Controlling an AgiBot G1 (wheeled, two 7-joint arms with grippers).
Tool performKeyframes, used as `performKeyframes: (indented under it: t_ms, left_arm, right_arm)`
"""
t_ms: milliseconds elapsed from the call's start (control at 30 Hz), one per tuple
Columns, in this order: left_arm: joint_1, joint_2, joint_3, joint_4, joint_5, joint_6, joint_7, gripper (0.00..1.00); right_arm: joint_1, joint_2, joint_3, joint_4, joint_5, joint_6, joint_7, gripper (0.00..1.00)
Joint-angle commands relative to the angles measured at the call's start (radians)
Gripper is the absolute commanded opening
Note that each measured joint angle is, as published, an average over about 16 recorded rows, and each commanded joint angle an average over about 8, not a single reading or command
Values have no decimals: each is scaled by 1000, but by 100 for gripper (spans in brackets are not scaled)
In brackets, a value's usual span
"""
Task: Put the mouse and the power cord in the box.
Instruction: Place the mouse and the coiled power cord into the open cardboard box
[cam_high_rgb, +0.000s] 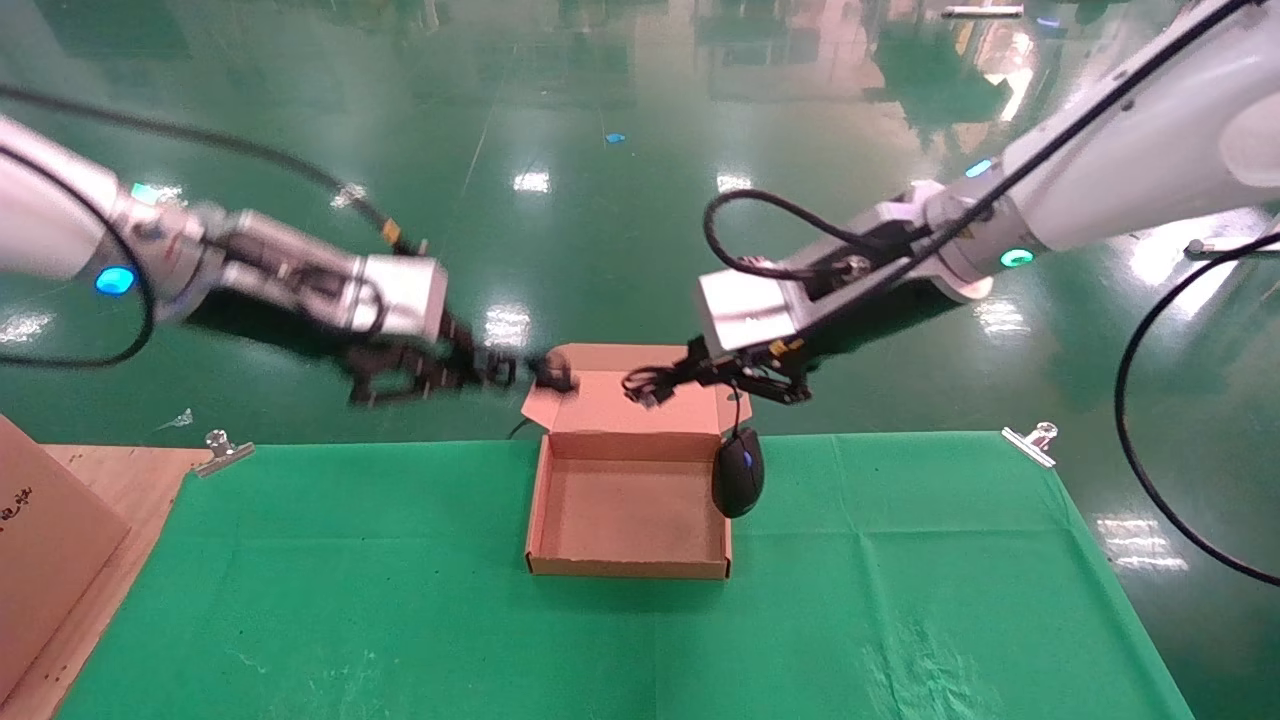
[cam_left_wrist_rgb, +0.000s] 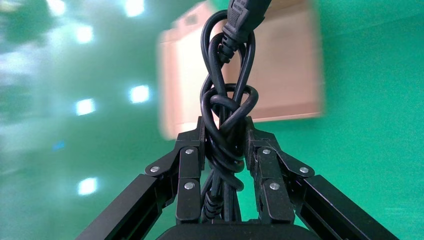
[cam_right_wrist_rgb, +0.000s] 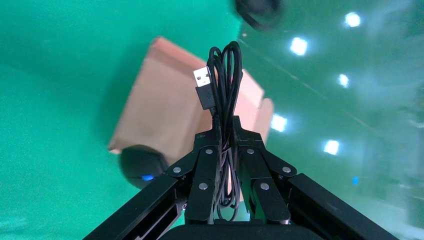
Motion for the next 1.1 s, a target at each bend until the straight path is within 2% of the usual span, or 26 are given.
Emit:
performKeyframes:
  t_ms: [33,267,500,633,900,1100]
  left_arm:
    - [-15,18,-4,-1,-3,-58,3,0]
    - [-7,35,-10,18,-11,-109,28,0]
    - [22,63,-15,27,-18,-151,57,0]
    - [82,100,-23,12,-28,-243,102,0]
    - [288,146,-55,-115,-104,-456,215,0]
    - [424,153,-15,-211,-129,-577,188,0]
  right_arm:
    - [7,-13,3,26,9,20,14,0]
    - [-45,-15,-19,132,54,166,70,0]
    - [-75,-13,-75,182,79,227,110,0]
    - [-75,-11,-107,188,89,256,125,0]
    - [-65,-1,-154,162,108,238,124,0]
    - [-60,11,-168,106,120,186,102,0]
